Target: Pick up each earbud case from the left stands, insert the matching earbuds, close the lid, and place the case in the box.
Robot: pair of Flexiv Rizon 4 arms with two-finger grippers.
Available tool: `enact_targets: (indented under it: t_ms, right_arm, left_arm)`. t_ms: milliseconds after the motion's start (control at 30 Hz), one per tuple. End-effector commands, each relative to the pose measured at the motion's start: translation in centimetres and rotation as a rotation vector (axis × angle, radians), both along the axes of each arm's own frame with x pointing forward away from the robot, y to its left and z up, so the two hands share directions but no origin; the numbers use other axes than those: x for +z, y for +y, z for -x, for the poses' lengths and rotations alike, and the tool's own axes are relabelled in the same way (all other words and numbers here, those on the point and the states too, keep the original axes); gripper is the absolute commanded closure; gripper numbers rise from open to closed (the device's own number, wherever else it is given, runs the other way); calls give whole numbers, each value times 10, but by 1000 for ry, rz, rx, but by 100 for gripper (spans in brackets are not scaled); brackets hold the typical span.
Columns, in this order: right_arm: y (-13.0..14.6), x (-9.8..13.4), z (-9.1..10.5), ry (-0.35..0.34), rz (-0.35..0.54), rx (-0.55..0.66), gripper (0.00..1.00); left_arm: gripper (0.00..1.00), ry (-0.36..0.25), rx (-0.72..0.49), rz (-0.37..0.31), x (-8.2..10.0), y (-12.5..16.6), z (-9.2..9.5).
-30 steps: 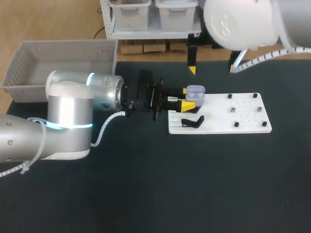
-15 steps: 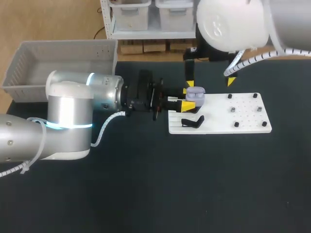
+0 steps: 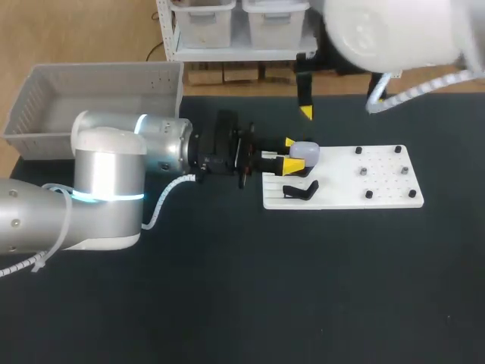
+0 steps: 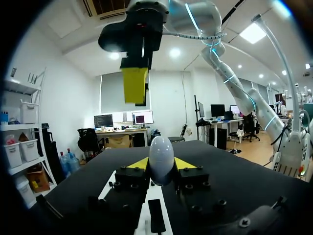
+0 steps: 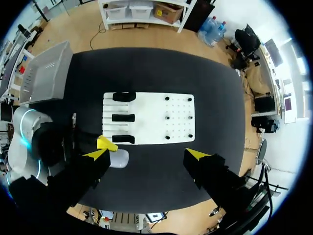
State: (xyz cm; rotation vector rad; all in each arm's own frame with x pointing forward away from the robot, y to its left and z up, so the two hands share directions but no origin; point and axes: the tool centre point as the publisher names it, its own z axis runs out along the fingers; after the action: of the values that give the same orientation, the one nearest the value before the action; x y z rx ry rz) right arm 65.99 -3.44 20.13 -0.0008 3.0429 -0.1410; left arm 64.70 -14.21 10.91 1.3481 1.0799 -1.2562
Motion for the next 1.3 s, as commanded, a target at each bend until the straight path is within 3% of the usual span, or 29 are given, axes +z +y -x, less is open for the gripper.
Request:
enact_targets:
  t_ms: [33,133,267,400,567,767,1133,1300]
  right_arm:
    - [-11,31,65,-319,-65,146,0]
    - [-13,40,79,-334,-140,229,0]
    - [-18,42,84,-373,-247,250,0]
    - [-19,41,84,-380,-263,245,0]
    - [-19,41,84,-380,-263,245,0]
    - [-19,41,84,-380,-263,245,0]
    - [-19,41,84,-380,-263,245,0]
    - [-19,41,84,-380,-263,245,0]
  left_arm:
    - [100,36,58,-15,4,9,-4]
    - [100,91,149,-46,13,26,-9]
    - [100,135,269,-54,27,53,-11]
    - [100,144,387,-43,40,75,-9]
    - [100,102,541,-31,57,102,-7]
    - [100,41,787,-34,67,152,-29]
    - [100,-36,895,7,78,187,-48]
    - [100,-61,1013,33,80,227,-66]
